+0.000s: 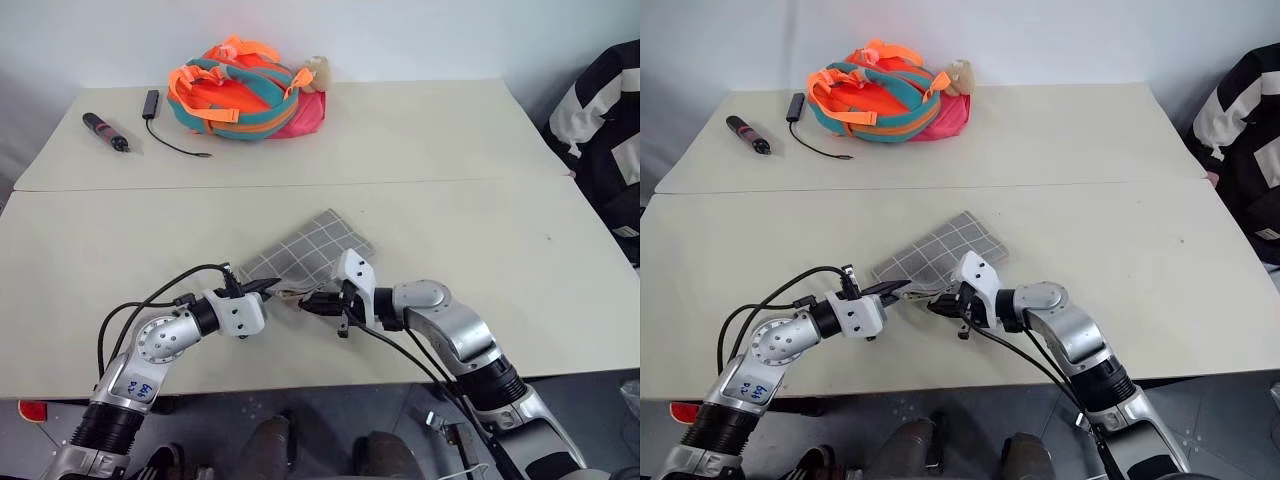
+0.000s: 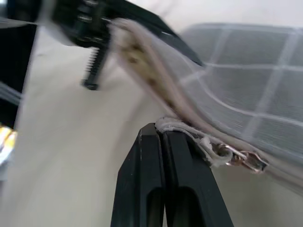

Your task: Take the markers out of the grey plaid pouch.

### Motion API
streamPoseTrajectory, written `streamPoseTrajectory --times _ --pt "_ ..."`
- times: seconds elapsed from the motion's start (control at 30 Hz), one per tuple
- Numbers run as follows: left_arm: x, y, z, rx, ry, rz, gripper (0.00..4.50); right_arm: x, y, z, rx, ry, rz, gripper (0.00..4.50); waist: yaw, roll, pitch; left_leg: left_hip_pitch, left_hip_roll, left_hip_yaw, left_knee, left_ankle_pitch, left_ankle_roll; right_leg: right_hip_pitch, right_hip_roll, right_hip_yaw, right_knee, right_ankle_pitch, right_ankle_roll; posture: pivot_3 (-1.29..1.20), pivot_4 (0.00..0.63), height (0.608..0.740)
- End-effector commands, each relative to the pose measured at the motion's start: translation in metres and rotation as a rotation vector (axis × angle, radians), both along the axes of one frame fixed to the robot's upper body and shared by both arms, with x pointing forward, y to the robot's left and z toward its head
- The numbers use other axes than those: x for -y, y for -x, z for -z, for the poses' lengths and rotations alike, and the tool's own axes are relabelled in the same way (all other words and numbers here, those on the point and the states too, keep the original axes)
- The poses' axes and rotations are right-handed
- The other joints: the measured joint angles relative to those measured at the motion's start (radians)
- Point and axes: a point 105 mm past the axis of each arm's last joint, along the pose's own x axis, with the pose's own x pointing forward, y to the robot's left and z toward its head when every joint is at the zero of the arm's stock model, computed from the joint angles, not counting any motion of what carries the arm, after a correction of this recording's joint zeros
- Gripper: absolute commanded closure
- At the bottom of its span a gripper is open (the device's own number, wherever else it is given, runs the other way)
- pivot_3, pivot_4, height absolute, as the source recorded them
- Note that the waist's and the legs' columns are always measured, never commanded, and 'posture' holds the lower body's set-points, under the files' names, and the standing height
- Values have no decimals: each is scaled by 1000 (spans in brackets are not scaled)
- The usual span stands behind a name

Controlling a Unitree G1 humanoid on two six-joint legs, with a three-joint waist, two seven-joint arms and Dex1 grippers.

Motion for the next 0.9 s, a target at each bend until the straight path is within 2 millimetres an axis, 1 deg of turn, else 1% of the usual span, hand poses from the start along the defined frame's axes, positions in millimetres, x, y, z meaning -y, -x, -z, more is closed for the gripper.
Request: streamPoseTrajectory --times 0.03,0.07,0.17,0.27,0.33,0.4,0.47,0.53,0.6,0.67,0.73,0.77,0.9 --pt "-6 -5 -9 34 11 -26 4500 -4 17 -5 52 1 -103 4463 0 0 0 0 0 0 0 0 0 0 0 0 0 0 0 0 150 740" --pt "-7 -5 -9 34 13 -26 4500 -4 16 -3 61 14 -99 4463 0 0 0 0 0 0 0 0 0 0 0 0 0 0 0 0 150 740" --pt "-6 -2 -12 40 28 -20 4500 2 -6 -3 104 24 5 4463 -1 0 0 0 0 0 0 0 0 0 0 0 -1 0 0 0 150 740" --pt "-8 5 -13 30 25 9 4500 19 -25 2 169 90 69 4463 -2 0 0 0 0 0 0 0 0 0 0 0 -2 0 0 0 150 740" --pt "-14 8 -14 24 20 13 4500 33 -37 0 199 113 108 4463 -1 0 0 0 0 0 0 0 0 0 0 0 -3 0 0 0 150 740" --pt "-19 10 -15 18 22 13 4500 41 -45 -2 228 121 135 4463 -1 0 0 0 0 0 0 0 0 0 0 0 -4 0 0 0 150 740" --pt "-27 12 -14 7 15 6 4500 58 -61 -8 280 151 195 4463 -1 0 0 0 0 0 0 0 0 0 0 0 -5 0 0 0 150 740" --pt "-37 15 -11 -4 -1 1 4500 90 -93 -20 363 204 346 4463 -4 0 0 0 0 0 0 0 0 1 0 0 -5 0 0 0 150 740" --pt "-41 19 -10 -9 -3 4 4500 117 -115 -29 413 245 473 4463 -6 0 0 1 1 2 0 0 0 0 0 0 -5 0 -1 0 150 740" --pt "-42 21 -9 -15 1 11 4500 132 -125 -29 441 287 538 4463 1 0 0 0 1 2 0 0 0 0 0 0 -5 0 -1 0 150 740" --pt "-42 21 -10 -20 12 13 4500 141 -130 -25 453 325 563 4463 2 0 0 0 1 1 0 -1 0 1 0 -1 -6 0 -1 0 150 740" --pt "-41 21 -11 -19 23 13 4500 142 -130 -23 459 334 557 4463 -1 0 0 0 2 1 0 -1 0 1 0 -1 -7 0 -1 0 150 740" --pt "-41 19 -13 -13 45 1 4500 130 -124 -18 446 298 498 4463 -5 0 0 0 2 3 0 -1 0 1 0 -1 -6 1 -1 0 150 740"
